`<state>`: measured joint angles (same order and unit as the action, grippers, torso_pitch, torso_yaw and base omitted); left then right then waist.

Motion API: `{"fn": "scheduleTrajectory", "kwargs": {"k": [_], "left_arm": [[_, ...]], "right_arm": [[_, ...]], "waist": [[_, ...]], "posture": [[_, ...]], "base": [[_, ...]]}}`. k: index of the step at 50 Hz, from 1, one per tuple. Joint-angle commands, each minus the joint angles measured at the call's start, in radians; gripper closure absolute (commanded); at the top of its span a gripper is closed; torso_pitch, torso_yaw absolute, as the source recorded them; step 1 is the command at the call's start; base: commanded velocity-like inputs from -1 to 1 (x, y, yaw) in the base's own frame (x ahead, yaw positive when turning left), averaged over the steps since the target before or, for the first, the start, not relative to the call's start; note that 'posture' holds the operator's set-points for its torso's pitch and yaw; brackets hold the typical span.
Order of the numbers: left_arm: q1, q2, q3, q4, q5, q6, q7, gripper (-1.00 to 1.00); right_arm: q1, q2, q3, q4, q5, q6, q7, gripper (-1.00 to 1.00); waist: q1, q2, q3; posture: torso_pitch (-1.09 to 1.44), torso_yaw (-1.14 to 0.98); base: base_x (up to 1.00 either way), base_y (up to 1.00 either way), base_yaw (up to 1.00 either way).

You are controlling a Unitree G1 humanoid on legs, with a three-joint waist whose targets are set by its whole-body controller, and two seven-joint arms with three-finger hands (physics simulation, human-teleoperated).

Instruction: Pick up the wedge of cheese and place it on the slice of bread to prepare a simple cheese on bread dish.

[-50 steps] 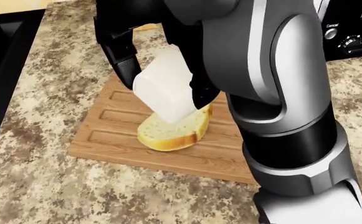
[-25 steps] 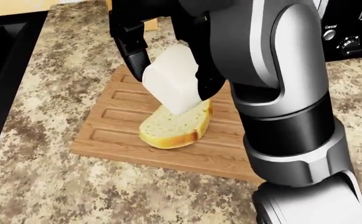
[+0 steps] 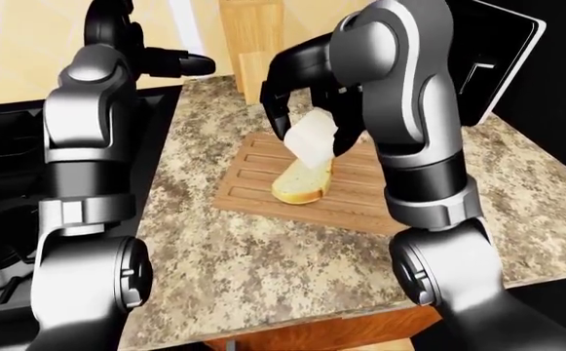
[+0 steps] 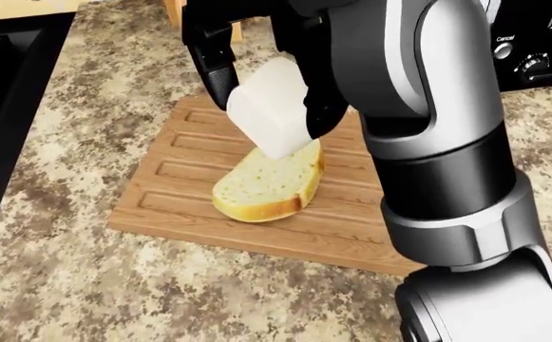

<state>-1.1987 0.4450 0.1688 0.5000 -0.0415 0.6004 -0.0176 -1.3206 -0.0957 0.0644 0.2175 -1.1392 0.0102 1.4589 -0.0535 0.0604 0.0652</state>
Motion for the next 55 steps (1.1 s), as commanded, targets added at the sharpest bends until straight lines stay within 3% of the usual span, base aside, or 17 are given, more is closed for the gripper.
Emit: {"fn": "scheduleTrajectory", "kwargs": {"k": [1, 24, 51, 52, 53, 54, 55], "left_arm": [[-0.037, 0.014, 0.008, -0.037, 0.002, -0.028, 0.003, -1.0], [-0.02, 0.023, 0.015, -0.037, -0.011, -0.034, 0.005, -1.0], [-0.025, 0.022, 0.012, -0.032, -0.011, -0.035, 0.005, -1.0], [-0.026, 0.021, 0.011, -0.032, -0.011, -0.034, 0.006, -1.0], [-0.027, 0.021, 0.01, -0.032, -0.01, -0.034, 0.005, -1.0], [-0.027, 0.02, 0.01, -0.031, -0.009, -0.035, 0.005, -1.0], [-0.029, 0.02, 0.009, -0.03, -0.008, -0.035, 0.005, -1.0]], "right_arm": [[-0.036, -0.006, -0.013, -0.029, -0.001, -0.002, -0.023, 1.0], [0.013, 0.007, -0.004, 0.03, -0.012, -0.041, -0.122, 1.0], [0.065, 0.009, -0.004, 0.033, -0.021, -0.047, -0.147, 1.0], [0.066, 0.008, -0.004, 0.031, -0.021, -0.046, -0.146, 0.52], [0.067, 0.007, -0.004, 0.03, -0.021, -0.046, -0.145, 0.25], [0.066, 0.006, -0.005, 0.03, -0.021, -0.046, -0.144, 0.1], [0.065, 0.004, -0.006, 0.031, -0.021, -0.045, -0.142, -0.22]], "waist": [[0.0, 0.004, -0.034], [0.0, 0.003, -0.038], [0.003, 0.001, -0.04], [0.003, 0.001, -0.04], [0.003, 0.001, -0.04], [0.003, 0.001, -0.04], [0.003, 0.0, -0.04]], "posture": [[0.0, 0.0], [0.0, 0.0], [0.0, 0.0], [0.0, 0.0], [0.0, 0.0], [0.0, 0.0], [0.0, 0.0]], "base": [[0.0, 0.0, 0.0], [0.0, 0.0, 0.0], [0.0, 0.0, 0.0], [0.0, 0.0, 0.0], [0.0, 0.0, 0.0], [0.0, 0.0, 0.0], [0.0, 0.0, 0.0]]}}
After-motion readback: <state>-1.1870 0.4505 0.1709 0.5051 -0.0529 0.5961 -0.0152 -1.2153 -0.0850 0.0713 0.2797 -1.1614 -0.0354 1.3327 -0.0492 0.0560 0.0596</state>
